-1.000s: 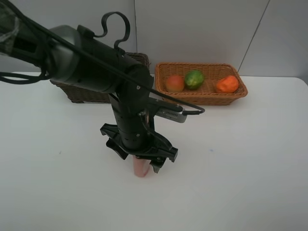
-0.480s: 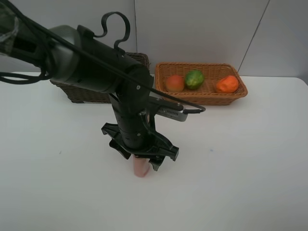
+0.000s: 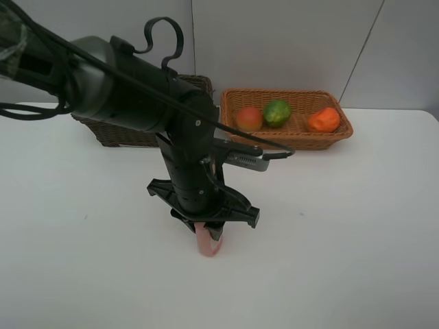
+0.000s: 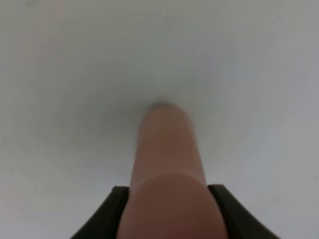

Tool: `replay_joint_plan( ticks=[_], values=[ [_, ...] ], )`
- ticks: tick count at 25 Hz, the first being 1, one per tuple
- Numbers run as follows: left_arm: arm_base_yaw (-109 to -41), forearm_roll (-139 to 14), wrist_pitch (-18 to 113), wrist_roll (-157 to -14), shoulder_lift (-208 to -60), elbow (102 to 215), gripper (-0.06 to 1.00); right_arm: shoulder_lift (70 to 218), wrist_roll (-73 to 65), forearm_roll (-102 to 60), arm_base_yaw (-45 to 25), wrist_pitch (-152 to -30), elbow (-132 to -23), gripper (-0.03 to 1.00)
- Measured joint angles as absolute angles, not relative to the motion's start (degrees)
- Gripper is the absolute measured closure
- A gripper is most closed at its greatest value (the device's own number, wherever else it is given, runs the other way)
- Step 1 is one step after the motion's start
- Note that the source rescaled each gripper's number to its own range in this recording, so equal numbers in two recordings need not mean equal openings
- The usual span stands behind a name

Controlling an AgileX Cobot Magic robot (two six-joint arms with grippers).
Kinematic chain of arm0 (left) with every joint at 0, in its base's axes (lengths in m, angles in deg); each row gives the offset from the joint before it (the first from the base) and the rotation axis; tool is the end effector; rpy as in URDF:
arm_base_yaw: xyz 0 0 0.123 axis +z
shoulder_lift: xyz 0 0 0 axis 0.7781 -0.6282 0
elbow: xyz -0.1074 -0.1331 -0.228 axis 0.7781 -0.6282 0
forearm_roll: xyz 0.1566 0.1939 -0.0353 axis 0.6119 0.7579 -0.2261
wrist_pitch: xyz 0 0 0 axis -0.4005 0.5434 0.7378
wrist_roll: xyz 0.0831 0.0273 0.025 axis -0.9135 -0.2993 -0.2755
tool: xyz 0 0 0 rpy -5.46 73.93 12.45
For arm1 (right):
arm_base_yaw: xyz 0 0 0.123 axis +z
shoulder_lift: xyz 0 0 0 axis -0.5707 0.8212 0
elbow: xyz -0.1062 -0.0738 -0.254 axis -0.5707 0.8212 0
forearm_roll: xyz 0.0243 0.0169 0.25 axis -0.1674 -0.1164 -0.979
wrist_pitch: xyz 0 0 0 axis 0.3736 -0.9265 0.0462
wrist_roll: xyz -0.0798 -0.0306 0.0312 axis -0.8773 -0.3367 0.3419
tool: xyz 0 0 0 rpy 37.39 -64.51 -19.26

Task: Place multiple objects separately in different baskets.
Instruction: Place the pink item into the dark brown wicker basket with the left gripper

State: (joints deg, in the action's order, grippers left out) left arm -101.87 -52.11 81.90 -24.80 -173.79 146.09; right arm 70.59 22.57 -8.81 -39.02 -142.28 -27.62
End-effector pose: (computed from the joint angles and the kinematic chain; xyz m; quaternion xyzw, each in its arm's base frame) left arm 0.2297 -0.2861 0.1318 0.1882 0.9773 -0.0736 0.0637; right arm -0.0090 -0.0053 0.2841 0.0597 0.8433 -0.0402 0.5326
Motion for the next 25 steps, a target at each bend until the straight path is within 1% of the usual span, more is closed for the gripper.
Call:
replay_joint_plan(
  ticks=[8,21,25],
  values=[
    [-101.87,-49.23,81.9,-24.15,-173.79,146.09,0.54,70.59,22.57,-8.81,-39.02,-142.28,-27.62,0.3],
    [-101.87,-49.23,81.86,-24.15,-173.79,146.09,0.54,70.59,22.57,-8.81,-39.02,-142.28,-27.62,0.3],
    [-100.52,-49.23,83.03,-24.21,-171.88,146.28,0.54,70.59,22.57,-8.81,-39.02,-142.28,-27.62,0.3]
  ],
)
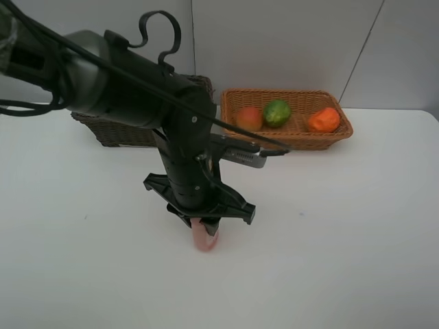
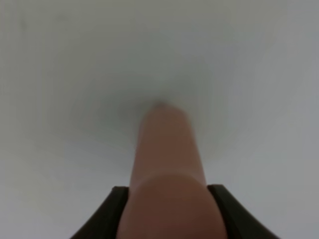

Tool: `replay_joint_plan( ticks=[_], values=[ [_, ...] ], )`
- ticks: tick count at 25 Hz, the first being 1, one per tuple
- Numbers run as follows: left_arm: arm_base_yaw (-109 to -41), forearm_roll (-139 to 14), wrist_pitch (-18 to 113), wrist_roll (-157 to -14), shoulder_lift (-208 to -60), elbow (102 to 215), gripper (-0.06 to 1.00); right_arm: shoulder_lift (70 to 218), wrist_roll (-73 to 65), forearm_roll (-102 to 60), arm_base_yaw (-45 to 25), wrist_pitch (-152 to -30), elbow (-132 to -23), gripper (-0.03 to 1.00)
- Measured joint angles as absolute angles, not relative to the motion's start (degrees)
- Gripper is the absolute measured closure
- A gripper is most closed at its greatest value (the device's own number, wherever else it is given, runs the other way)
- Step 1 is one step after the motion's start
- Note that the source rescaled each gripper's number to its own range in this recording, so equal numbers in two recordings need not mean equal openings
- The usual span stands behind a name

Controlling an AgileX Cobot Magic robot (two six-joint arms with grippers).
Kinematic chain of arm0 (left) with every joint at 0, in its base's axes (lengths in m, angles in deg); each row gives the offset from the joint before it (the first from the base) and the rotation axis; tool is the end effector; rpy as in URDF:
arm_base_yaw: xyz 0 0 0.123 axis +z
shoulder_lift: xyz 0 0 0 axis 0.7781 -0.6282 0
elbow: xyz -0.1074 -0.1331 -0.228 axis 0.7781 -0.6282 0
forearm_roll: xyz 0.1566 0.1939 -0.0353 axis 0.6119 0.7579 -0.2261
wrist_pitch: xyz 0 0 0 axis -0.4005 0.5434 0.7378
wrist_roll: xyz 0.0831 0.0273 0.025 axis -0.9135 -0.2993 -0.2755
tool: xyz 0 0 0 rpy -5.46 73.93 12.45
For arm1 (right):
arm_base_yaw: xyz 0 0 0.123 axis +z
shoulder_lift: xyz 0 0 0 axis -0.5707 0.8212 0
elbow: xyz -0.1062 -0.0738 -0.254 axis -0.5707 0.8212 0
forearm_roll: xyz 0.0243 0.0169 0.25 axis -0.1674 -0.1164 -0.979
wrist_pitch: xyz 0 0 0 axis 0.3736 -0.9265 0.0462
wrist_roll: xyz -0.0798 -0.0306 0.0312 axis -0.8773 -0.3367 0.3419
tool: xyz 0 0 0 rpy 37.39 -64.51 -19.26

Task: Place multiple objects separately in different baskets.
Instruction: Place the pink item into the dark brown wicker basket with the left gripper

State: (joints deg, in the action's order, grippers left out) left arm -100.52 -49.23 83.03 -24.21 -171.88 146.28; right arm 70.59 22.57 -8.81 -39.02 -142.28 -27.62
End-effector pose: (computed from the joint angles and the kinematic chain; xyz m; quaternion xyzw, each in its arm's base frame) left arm 0.2375 -0.2776 0.1443 0.1893 0.9764 -0.0648 0.0816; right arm -0.0090 -0.0053 0.2841 0.0597 0.8433 -0.0402 0.5326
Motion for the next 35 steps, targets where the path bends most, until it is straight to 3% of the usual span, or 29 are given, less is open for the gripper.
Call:
replay_joint_plan(
  ticks=[10,20,35],
  values=[
    [-91.85,-44.37,82.1,-24.21,-161.5,150.62,0.54,70.59,22.57,-8.81,-39.02,-142.28,-27.62,0.3],
    [-82.79,-38.97,82.18,-30.05,-161.13,156.95,0.54,70.59,22.57,-8.81,-39.02,-142.28,-27.62,0.3],
    [-71.77,-37.28,80.49,-33.24,-162.02,157.38,0.54,70.59,22.57,-8.81,-39.02,-142.28,-27.62,0.3]
  ],
)
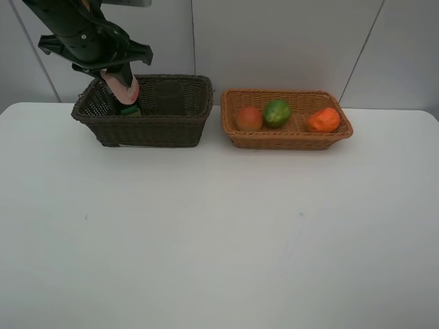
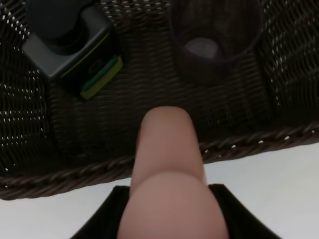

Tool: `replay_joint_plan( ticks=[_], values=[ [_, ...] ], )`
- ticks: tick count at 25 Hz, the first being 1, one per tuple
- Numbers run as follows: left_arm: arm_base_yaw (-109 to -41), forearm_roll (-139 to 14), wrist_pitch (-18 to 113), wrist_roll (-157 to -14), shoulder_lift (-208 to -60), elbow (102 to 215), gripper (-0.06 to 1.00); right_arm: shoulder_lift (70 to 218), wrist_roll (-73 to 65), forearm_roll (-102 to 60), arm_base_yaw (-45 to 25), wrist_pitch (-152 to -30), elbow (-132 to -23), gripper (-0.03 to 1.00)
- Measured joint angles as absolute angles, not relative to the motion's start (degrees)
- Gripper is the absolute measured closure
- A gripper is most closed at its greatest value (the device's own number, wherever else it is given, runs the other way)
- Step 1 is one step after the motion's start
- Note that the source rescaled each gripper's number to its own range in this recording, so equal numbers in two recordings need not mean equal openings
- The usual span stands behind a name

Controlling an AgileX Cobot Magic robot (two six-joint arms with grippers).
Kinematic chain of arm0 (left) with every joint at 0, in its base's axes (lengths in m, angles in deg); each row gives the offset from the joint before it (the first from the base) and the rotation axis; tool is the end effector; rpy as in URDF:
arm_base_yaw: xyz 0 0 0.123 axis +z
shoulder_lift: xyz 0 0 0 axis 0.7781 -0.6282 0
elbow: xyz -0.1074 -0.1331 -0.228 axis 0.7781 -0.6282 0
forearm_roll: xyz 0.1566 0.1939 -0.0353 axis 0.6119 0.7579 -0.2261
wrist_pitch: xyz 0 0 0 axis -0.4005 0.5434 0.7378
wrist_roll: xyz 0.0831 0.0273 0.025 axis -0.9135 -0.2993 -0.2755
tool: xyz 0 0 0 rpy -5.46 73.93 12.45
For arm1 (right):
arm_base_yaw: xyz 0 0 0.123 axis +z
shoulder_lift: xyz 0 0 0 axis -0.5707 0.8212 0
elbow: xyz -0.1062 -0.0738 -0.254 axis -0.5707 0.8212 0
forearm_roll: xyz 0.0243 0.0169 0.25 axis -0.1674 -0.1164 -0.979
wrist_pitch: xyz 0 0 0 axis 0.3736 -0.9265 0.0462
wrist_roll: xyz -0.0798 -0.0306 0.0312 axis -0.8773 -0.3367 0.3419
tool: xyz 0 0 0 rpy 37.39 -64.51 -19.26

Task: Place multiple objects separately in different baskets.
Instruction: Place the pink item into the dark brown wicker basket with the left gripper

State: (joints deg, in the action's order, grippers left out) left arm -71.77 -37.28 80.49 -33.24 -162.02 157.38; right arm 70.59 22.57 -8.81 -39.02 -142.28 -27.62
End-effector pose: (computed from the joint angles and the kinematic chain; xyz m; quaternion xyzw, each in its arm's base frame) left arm 0.3697 -0.1276 0.2643 0.0788 0.9460 -0.0216 0.3138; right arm -0.0090 -0.0053 0.2841 0.0597 0.8433 -0.0402 0.5326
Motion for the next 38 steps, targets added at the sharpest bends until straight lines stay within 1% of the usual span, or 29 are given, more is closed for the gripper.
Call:
replay_joint_plan(
  ticks=[9,15,22,30,31,32,33,35,37,38],
  values=[
    [-69.29,-35.87,73.09,-33.4,-167.03,157.38,0.54,70.59,22.57,-8.81,-39.02,-142.28,-27.62,0.3],
    [-68.57,-35.87,71.59,-33.79,-168.81,157.38,0.54,70.59,22.57,-8.81,-39.02,-142.28,-27.62,0.3],
    [-67.31,-36.11,66.92,-34.12,-171.83,157.38,0.54,70.59,22.57,-8.81,-39.02,-142.28,-27.62,0.3],
    [-67.25,-37.49,65.65,-34.12,-172.71,157.38,0.54,70.59,22.57,-8.81,-39.02,-142.28,-27.62,0.3],
    [-67.25,-37.79,65.65,-34.12,-172.72,157.38,0.52,70.59,22.57,-8.81,-39.02,-142.28,-27.62,0.3],
    [-67.25,-37.98,65.59,-34.12,-172.77,157.38,0.47,70.59,22.57,-8.81,-39.02,-142.28,-27.62,0.3],
    [-67.25,-38.03,65.42,-34.12,-172.77,157.38,0.4,70.59,22.57,-8.81,-39.02,-142.28,-27.62,0.3],
    [-67.25,-38.65,65.25,-34.06,-172.77,157.38,0.23,70.59,22.57,-8.81,-39.02,-142.28,-27.62,0.3],
    [-67.25,-39.37,65.25,-33.38,-172.77,157.38,0.12,70.59,22.57,-8.81,-39.02,-142.28,-27.62,0.3],
    [-67.25,-39.66,65.25,-33.18,-172.77,157.38,0.09,70.59,22.57,-8.81,-39.02,-142.28,-27.62,0.3]
  ],
)
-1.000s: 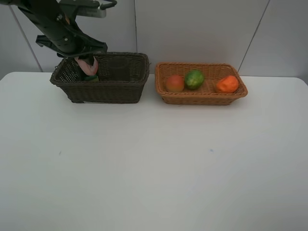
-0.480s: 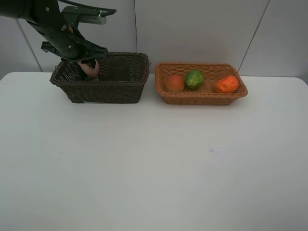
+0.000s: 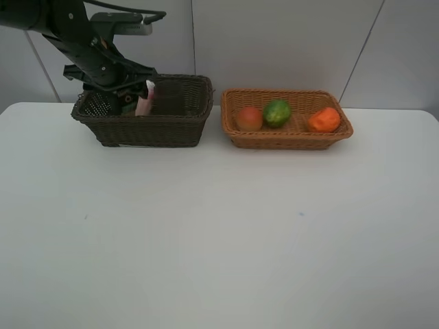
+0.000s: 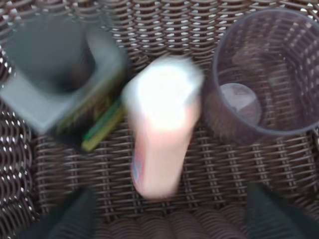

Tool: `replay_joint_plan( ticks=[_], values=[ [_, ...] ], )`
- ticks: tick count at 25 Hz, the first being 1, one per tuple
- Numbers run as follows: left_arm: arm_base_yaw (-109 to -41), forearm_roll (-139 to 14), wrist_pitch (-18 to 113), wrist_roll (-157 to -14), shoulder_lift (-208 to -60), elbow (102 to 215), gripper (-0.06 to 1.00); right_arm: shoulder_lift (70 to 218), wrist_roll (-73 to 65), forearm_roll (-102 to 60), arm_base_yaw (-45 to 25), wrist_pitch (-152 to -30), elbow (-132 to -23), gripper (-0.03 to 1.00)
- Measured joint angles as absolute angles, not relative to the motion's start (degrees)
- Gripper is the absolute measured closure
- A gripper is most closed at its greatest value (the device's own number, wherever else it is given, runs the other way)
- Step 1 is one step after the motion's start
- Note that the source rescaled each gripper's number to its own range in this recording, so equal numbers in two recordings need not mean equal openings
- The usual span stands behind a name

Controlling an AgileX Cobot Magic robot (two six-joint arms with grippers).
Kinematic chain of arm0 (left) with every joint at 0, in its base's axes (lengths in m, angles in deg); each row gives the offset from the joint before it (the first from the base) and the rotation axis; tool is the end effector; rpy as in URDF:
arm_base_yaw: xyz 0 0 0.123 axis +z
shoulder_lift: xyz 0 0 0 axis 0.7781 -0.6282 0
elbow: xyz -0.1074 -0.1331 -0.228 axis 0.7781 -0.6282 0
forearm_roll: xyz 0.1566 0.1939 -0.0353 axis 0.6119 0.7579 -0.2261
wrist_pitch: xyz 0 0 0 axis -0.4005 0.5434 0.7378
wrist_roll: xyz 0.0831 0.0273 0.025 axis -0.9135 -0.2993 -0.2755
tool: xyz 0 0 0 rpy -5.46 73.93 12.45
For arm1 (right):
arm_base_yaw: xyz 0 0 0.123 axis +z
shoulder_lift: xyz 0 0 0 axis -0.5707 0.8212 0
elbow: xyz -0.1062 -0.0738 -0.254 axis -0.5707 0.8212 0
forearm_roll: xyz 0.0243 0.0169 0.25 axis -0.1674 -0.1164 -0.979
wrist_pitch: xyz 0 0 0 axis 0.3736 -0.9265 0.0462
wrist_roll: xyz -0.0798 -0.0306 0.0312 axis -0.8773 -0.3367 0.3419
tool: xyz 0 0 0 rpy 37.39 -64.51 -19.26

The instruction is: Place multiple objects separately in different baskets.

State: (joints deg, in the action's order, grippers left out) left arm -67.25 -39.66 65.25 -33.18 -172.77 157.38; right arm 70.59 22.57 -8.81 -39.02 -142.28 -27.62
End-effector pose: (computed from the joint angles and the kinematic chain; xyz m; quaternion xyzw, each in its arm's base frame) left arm 0.4150 -0.1146 0.2011 0.0432 0.9377 -0.0487 0.3414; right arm -0.0090 -0.0053 0.2841 0.0597 0.8433 -0.0402 0.5326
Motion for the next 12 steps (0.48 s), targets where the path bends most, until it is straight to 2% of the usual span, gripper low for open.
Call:
replay_joint_plan(
  ticks=[3,12],
  values=[
    [-67.25,-40.07,65.33,-33.13,-172.77,157.38,0.06,70.59,22.57,-8.81,-39.02,-142.28,-27.62,0.3],
    [-67.25,-40.38,72.37,-33.01,-167.79,157.38,0.06,70.59,22.57,-8.81,-39.02,-142.28,-27.62,0.3]
  ],
)
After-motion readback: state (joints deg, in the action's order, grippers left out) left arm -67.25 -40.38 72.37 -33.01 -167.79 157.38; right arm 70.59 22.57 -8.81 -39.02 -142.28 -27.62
